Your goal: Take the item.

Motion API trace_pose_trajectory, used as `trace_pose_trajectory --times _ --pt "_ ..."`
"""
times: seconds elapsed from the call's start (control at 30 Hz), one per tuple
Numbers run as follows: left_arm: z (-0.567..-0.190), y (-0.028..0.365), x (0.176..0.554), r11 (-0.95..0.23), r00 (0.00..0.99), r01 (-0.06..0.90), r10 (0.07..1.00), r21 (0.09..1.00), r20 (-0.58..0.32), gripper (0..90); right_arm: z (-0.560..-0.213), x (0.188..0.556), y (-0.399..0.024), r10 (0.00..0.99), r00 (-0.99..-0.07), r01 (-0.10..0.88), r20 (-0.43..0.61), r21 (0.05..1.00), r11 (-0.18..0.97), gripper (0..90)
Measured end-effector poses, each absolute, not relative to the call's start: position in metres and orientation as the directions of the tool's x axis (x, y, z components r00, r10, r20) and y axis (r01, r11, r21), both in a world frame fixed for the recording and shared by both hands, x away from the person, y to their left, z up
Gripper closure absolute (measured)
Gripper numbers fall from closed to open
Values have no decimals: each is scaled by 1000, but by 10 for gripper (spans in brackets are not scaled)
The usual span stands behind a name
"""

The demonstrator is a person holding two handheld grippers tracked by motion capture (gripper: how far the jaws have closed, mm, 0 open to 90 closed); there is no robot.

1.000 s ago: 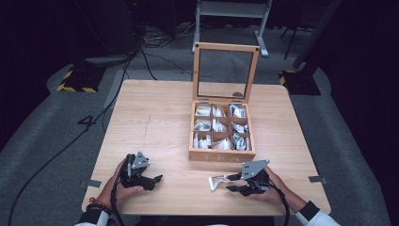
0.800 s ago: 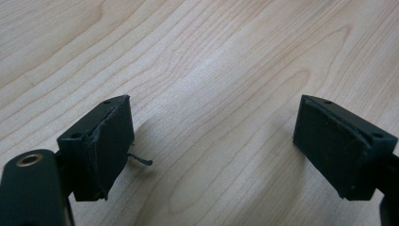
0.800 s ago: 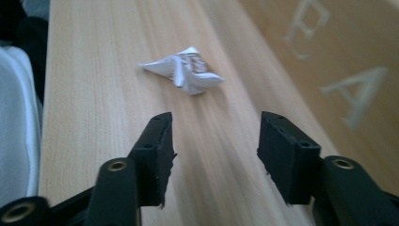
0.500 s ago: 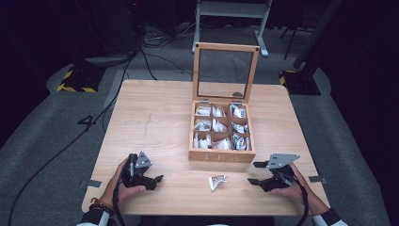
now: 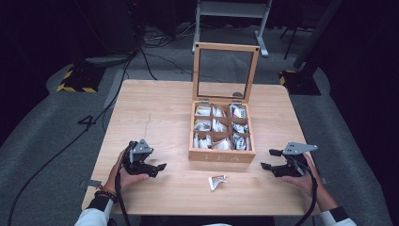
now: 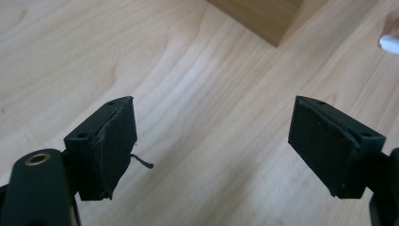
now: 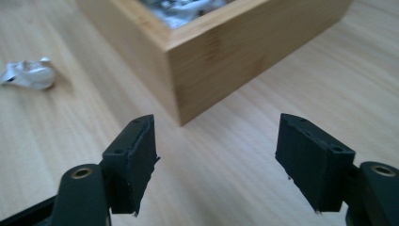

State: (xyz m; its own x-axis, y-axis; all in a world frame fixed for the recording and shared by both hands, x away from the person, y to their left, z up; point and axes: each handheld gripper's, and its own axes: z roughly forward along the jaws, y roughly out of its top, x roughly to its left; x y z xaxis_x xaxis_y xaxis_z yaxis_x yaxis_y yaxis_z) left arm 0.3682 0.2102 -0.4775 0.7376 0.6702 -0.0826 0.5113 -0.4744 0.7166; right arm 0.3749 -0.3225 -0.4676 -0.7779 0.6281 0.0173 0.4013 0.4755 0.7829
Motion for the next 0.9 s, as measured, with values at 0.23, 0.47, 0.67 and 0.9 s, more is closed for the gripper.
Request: trace_pose_trajectory --times 0.23,0.47,0.67,0.9 --pt "-462 200 396 -482 745 487 665 729 -59 166 -457 398 -329 685 -728 423 -5 784 455 273" --pt "-436 179 433 -488 751 439 660 755 -10 203 -436 429 -327 719 -692 409 -64 785 465 282" --pt "-419 167 462 -475 740 426 672 770 5 211 -417 459 -323 727 -686 401 -39 813 422 291" --pt "-409 154 499 -433 708 449 706 781 -16 205 -392 490 -304 724 -689 386 -43 823 416 294"
